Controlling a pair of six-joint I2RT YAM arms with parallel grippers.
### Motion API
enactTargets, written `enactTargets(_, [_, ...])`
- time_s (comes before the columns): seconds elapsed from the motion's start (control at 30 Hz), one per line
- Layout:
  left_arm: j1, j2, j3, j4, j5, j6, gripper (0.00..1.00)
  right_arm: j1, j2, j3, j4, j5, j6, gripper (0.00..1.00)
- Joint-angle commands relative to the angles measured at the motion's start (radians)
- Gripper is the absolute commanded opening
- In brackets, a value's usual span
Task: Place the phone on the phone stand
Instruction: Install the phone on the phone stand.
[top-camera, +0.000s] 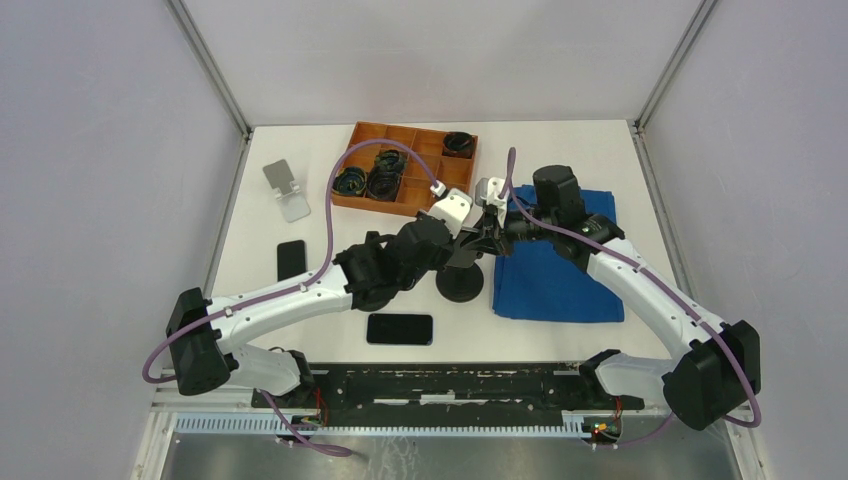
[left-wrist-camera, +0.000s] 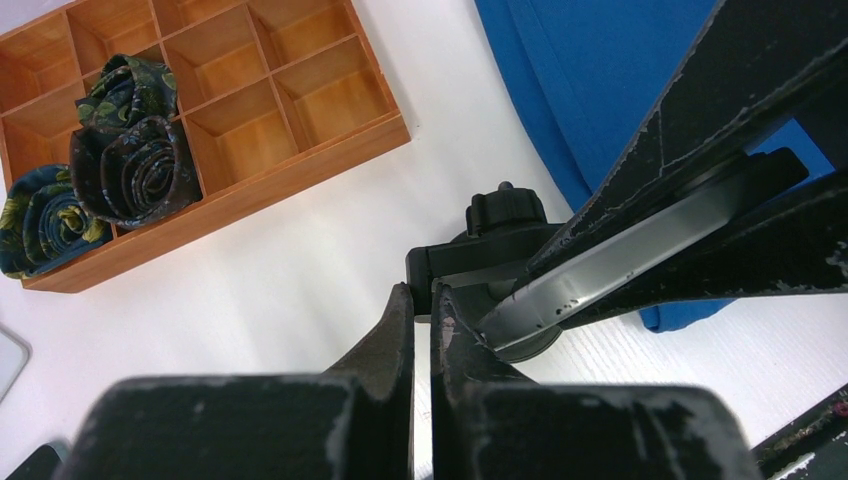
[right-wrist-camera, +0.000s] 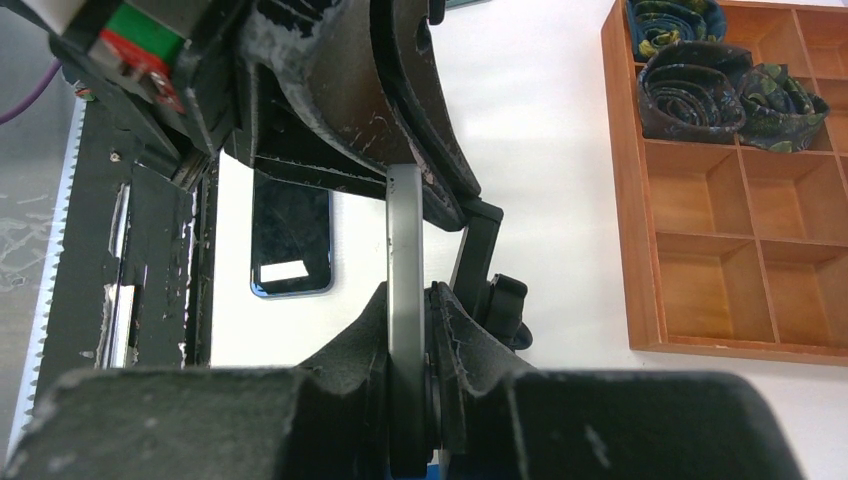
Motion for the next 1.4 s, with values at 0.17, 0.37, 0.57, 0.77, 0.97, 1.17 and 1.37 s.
enactTargets(0.17, [0.006,-0.058,-0.007,-0.002,-0.103,0.030,0.02,-0.078,0.025,0.001,0.005,0.296,0.028,0.00])
enactTargets(0.37, [0.006,-0.068,-0.030,0.018,-0.114,0.035,0.02,-0.093,0.039,0.000,0.006,0.293,0.055,0.00])
enactTargets(0.57, [0.006,-0.080,-0.047,0.033,-0.140,0.039,0.02,-0.100,0.044,-0.002,0.002,0.289,0.064,0.00])
enactTargets(0.77, [0.009,-0.089,-0.059,0.039,-0.158,0.044,0.02,-0.105,0.047,-0.002,-0.001,0.299,0.069,0.00])
enactTargets(0.97, [0.013,-0.098,-0.064,0.042,-0.166,0.052,0.02,-0.105,0.061,0.000,-0.011,0.312,0.078,0.00])
enactTargets(1.17, [0.013,-0.093,-0.064,0.051,-0.162,0.068,0.02,-0.105,0.068,-0.001,-0.007,0.335,0.115,0.00])
enactTargets(1.37, [0.014,-0.090,-0.069,0.055,-0.179,0.079,0.02,-0.105,0.074,0.010,-0.027,0.357,0.133,0.00])
